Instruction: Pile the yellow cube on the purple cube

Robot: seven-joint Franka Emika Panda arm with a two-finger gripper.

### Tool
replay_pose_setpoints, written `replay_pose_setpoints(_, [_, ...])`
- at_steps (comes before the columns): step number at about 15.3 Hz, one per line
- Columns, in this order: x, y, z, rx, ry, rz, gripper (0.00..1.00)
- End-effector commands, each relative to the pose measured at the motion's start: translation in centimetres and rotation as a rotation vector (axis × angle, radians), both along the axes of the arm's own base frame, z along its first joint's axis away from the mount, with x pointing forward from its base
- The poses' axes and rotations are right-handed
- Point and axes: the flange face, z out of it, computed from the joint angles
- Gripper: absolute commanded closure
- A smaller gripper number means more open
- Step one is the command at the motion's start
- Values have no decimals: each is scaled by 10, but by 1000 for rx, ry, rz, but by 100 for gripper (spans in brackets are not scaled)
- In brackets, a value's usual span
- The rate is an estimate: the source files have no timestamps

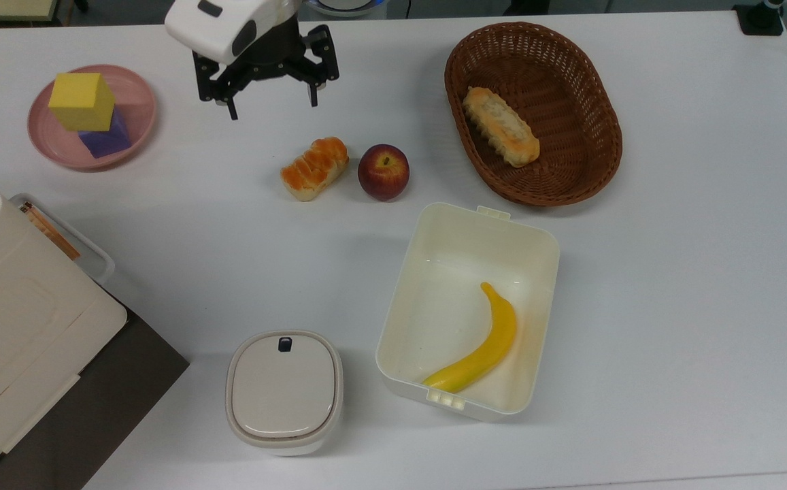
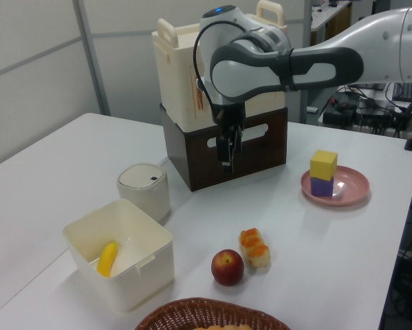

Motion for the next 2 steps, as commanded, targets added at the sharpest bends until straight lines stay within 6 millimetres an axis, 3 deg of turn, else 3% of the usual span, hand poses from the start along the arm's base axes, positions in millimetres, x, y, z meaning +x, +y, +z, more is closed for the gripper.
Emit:
replay_pose_setpoints(1, [-4,-8,1,2,9,-28,0])
replay_pose_setpoints(2, [-5,-12,2,7,10,-34,0])
